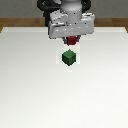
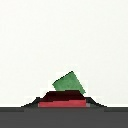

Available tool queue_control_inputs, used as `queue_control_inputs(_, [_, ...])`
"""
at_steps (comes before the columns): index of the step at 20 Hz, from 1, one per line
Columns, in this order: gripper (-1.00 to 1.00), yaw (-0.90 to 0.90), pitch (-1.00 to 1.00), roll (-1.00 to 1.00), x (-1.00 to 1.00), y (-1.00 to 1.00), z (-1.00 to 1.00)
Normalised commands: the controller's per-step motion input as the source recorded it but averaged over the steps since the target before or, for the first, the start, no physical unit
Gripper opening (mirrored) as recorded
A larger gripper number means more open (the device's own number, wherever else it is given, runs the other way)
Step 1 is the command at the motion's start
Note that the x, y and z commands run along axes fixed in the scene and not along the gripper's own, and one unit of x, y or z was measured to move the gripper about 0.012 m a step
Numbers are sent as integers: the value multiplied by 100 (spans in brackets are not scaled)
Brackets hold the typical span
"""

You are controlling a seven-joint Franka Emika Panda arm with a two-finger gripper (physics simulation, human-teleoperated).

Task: Place the red cube on top of the green cube.

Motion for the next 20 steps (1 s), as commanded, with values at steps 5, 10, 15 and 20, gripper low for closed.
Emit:
queue_control_inputs(5, [-100, 0, 0, 0, 0, 0, -60])
queue_control_inputs(10, [100, 0, 0, 0, 0, 0, -40])
queue_control_inputs(15, [100, 0, 0, 0, 0, 0, 0])
queue_control_inputs(20, [100, 0, 0, 0, 0, 0, 0])
